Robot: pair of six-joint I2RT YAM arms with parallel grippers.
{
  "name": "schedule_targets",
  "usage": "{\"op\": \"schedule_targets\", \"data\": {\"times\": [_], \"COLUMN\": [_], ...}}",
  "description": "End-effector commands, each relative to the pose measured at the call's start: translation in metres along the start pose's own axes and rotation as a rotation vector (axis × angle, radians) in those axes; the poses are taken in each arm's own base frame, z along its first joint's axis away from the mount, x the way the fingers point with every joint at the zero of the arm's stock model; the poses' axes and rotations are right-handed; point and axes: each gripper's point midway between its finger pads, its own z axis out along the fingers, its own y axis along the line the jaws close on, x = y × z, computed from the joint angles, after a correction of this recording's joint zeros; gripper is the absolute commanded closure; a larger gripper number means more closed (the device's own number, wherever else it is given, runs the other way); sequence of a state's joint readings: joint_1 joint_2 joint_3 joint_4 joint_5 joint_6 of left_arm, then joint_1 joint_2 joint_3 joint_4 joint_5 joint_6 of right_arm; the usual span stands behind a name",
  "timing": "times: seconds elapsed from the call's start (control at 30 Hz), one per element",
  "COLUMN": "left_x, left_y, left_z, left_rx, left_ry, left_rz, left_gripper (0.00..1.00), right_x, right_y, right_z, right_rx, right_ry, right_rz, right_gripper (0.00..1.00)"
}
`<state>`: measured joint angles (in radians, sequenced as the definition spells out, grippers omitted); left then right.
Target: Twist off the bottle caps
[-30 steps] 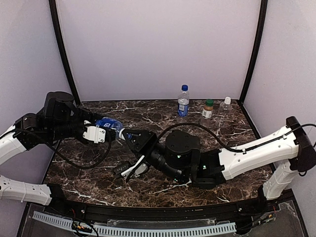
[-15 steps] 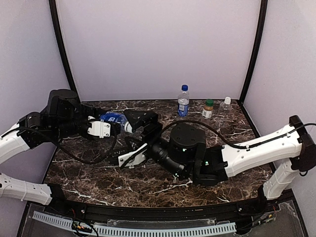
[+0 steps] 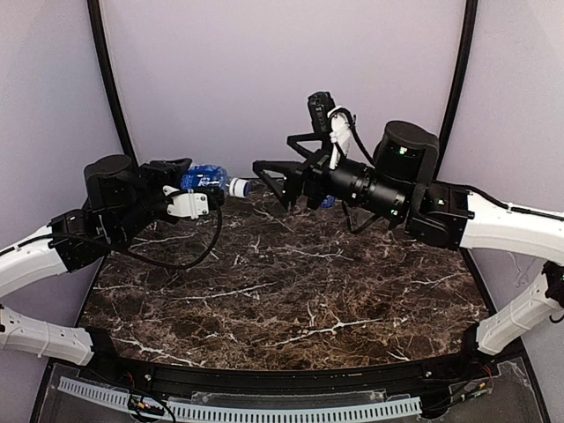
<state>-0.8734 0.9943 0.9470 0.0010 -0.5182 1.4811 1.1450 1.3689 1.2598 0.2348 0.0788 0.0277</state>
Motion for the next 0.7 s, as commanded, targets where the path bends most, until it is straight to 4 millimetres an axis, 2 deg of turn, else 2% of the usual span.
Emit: {"op": "schedule_targets", "data": {"times": [0.0,0.13,0.27,0.37,0.67], "left_x": [0.004,0.003,0.003,0.002,0.001], "left_y": [0.019,0.016,0.015,0.015,0.016], "left_z": [0.002,0.003,0.004,0.004,0.005], "left_rx": [-0.087,-0.076,-0.070,-0.066,-0.059], "left_ry": [0.038,0.035,0.035,0.036,0.030], "left_rz": [0.010,0.020,0.026,0.030,0.035], "left_gripper": [0.51,0.51,0.51,0.51,0.51], "right_x": [0.023,0.036,0.041,0.045,0.054], "right_y": [0.010,0.006,0.001,0.001,0.000], "right_z": [0.008,0.018,0.027,0.034,0.052], "right_rx": [-0.099,-0.104,-0.099,-0.121,-0.185], "right_ry": [0.086,0.146,0.159,0.176,0.207], "right_rz": [0.505,0.609,0.632,0.642,0.700], "right_gripper": [0.01,0.01,0.07,0.14,0.44]}}
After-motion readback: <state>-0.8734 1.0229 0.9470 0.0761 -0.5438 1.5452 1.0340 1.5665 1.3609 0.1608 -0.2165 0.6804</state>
